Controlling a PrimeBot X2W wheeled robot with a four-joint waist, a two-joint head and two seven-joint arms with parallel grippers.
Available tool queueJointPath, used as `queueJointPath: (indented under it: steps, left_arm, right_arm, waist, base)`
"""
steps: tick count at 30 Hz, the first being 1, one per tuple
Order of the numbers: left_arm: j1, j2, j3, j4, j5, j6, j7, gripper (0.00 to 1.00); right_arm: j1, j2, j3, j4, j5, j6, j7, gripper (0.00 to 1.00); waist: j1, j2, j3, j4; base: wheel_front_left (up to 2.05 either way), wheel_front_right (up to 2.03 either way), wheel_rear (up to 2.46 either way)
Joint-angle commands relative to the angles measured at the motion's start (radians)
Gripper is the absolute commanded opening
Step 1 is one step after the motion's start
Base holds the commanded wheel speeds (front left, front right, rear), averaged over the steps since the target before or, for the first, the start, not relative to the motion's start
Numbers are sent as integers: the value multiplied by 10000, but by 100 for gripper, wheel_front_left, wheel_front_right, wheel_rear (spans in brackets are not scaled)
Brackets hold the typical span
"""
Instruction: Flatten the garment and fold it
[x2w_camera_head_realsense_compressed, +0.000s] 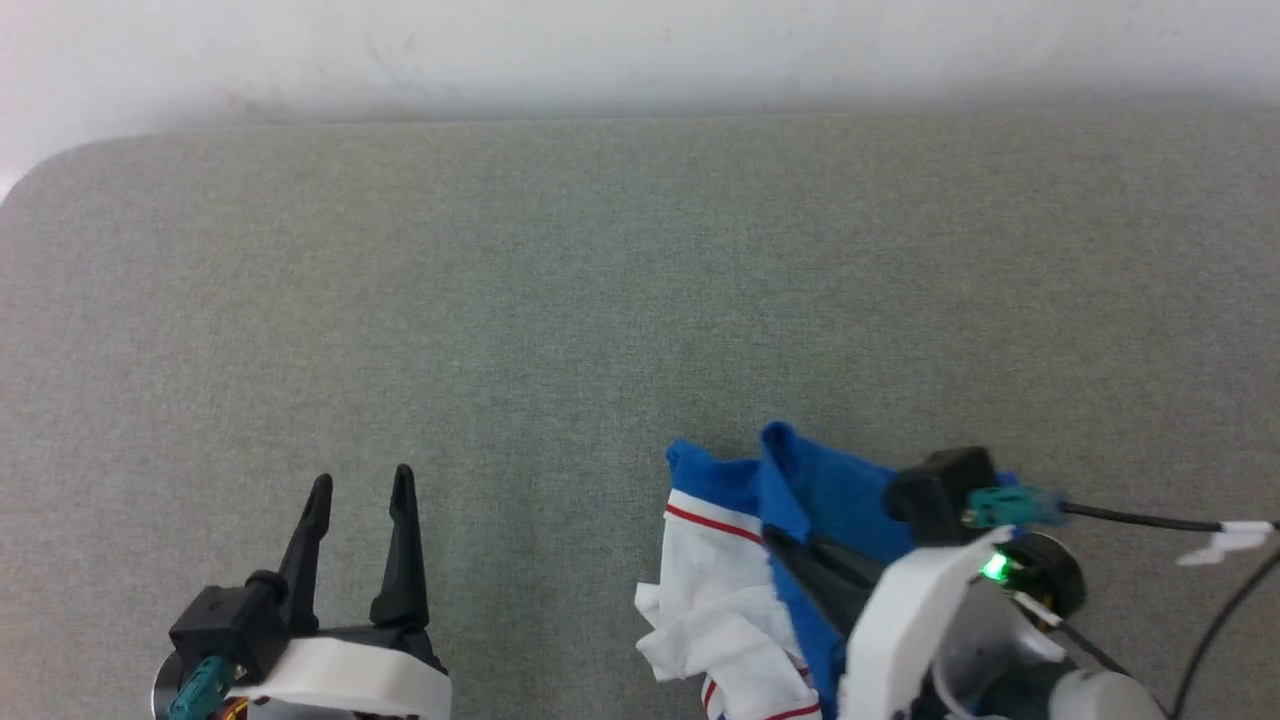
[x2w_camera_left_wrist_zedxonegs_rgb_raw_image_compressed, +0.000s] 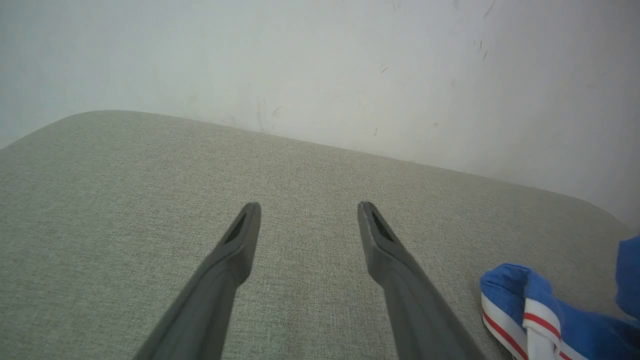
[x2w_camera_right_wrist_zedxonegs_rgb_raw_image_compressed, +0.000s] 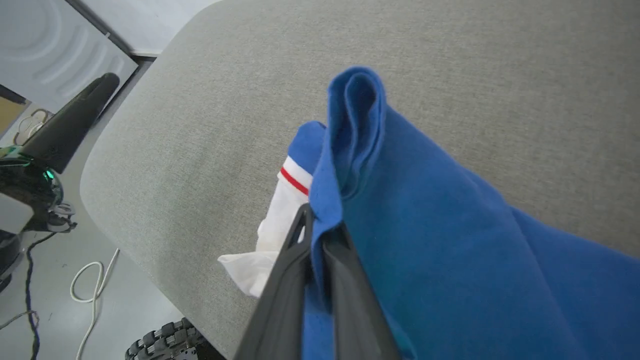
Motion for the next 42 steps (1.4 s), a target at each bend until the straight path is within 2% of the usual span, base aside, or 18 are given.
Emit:
queueJointPath:
  steps: [1,7,14,15,16,18,20,25,28,32,35,42]
  left_arm:
    - [-185,-45,32,67,78,-90,-47,100]
    - [-310,-238,-32,258,104,-215,-47,100]
    - [-375,-335,-22,475,101,-366,-47,100]
    - [-380,-343,-17,500,104,-375,-47,100]
    - [-385,-355,-16,525,108,-382,-47,100]
    - [-374,-374,-25,586,100,-409,-47,100]
    - [-318,-376,-6,643,76,-423,-47,100]
    - [-74,-318,124,681,-11,-409,-47,100]
    - [82,-269,233,581,-47,-377,-47,100]
    - [215,-220,349,377,0,-326,-47,100]
    - [221,-203,377,209,123,-313,-47,100]
    - [115,-223,340,127,226,-364,-43,100]
  right_arm:
    - [-261,35,263,50,-3,-7,53,0]
    - [-917,64,1508,949,-100,-7,102,0]
    - [-1315,91,1880,2854,-778,-7,-302,0]
    - [-1364,94,1830,3129,-926,-7,-433,33]
    - [-1410,97,1765,3400,-1089,-7,-561,100]
    - [-1486,102,1713,3768,-1274,-7,-866,100]
    - [-1472,104,1676,3853,-920,-7,-1169,100]
    - [-1289,106,1013,3152,-198,-7,-1548,100]
    - [-931,107,-118,2363,-353,-7,-1634,100]
    - [-246,51,-1884,1212,-1163,-7,-1645,100]
    - [323,-88,-2772,736,-1496,-7,-1649,100]
    - [993,-5,-3184,1454,-1412,-7,-1662,100]
  waist:
    - [-1,0,90,97]
    - [-1,0,182,338]
    - [-1,0,124,555]
    - [-1,0,115,566]
    - [-1,0,97,575]
    - [-1,0,19,577]
    - [-1,0,-91,526]
    - [-1,0,-391,320]
    - [-1,0,-461,203]
    - [-1,0,-380,77]
    - [-1,0,-219,8]
    - [-1,0,-2,-1]
  base:
    - [0,0,0]
    - [0,0,0]
    - [0,0,0]
    - [0,0,0]
    - [0,0,0]
    - [0,0,0]
    - [0,0,0]
    - [0,0,0]
    - [0,0,0]
    - [0,0,0]
    - [0,0,0]
    - [0,0,0]
